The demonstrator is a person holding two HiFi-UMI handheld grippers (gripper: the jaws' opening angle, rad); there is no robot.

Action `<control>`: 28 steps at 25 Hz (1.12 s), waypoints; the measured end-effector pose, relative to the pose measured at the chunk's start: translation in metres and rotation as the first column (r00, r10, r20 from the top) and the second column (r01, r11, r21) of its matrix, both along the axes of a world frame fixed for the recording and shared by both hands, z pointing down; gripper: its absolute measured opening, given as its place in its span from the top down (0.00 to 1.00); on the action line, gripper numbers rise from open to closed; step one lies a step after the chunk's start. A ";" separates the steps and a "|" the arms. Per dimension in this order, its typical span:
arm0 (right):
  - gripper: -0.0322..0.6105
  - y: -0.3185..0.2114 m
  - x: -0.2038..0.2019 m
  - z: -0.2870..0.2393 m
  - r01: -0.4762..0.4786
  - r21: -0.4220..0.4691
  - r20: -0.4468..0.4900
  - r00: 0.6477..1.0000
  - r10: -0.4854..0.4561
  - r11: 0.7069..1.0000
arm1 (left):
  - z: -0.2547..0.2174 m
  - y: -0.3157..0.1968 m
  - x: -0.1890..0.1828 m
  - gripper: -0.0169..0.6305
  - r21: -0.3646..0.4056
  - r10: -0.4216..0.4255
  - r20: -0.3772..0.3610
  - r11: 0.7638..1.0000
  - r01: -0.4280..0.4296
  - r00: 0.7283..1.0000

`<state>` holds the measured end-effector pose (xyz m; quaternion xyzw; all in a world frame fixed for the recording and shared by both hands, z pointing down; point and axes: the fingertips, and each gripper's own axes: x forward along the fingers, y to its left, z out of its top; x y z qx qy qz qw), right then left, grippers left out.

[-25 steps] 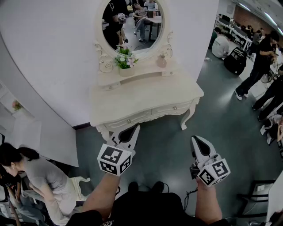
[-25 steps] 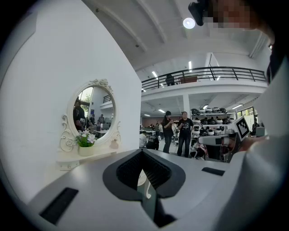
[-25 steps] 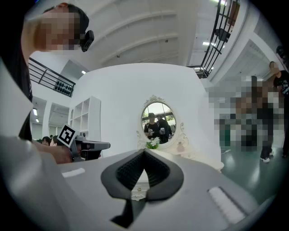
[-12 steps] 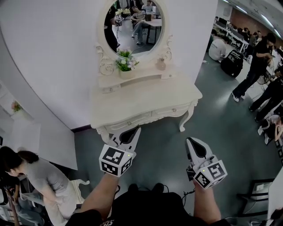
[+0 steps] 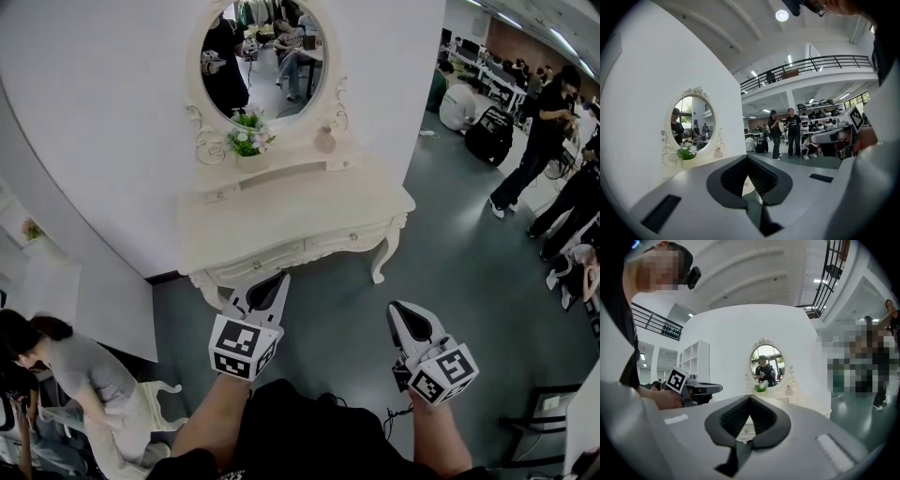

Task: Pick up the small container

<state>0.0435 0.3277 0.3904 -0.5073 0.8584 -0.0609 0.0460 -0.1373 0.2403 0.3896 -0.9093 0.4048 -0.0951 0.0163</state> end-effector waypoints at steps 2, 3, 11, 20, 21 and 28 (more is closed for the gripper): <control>0.94 -0.002 0.010 0.005 -0.003 -0.006 0.012 1.000 0.003 1.000 | 0.004 -0.002 0.010 0.97 0.000 0.003 0.009 1.000 -0.003 1.000; 0.94 -0.002 0.014 0.006 -0.004 -0.008 0.017 1.000 0.004 1.000 | 0.005 -0.003 0.014 0.97 -0.003 0.007 0.006 1.000 -0.007 1.000; 0.93 -0.016 0.033 0.008 0.001 -0.020 0.039 0.999 0.000 1.000 | 0.001 -0.022 0.037 0.97 -0.015 0.019 -0.032 1.000 -0.020 0.999; 0.93 -0.055 0.039 0.017 -0.001 -0.051 0.041 0.999 0.003 0.999 | 0.010 -0.060 0.057 0.97 0.001 0.054 0.009 0.999 -0.054 0.998; 0.93 -0.062 0.040 0.018 -0.003 -0.055 0.040 0.999 0.005 0.999 | 0.011 -0.066 0.061 0.97 0.000 0.062 0.008 0.998 -0.062 0.998; 0.93 -0.124 0.047 0.024 -0.018 -0.091 0.017 1.000 0.020 0.996 | 0.004 -0.133 0.078 0.97 -0.004 0.110 -0.056 0.994 -0.111 0.992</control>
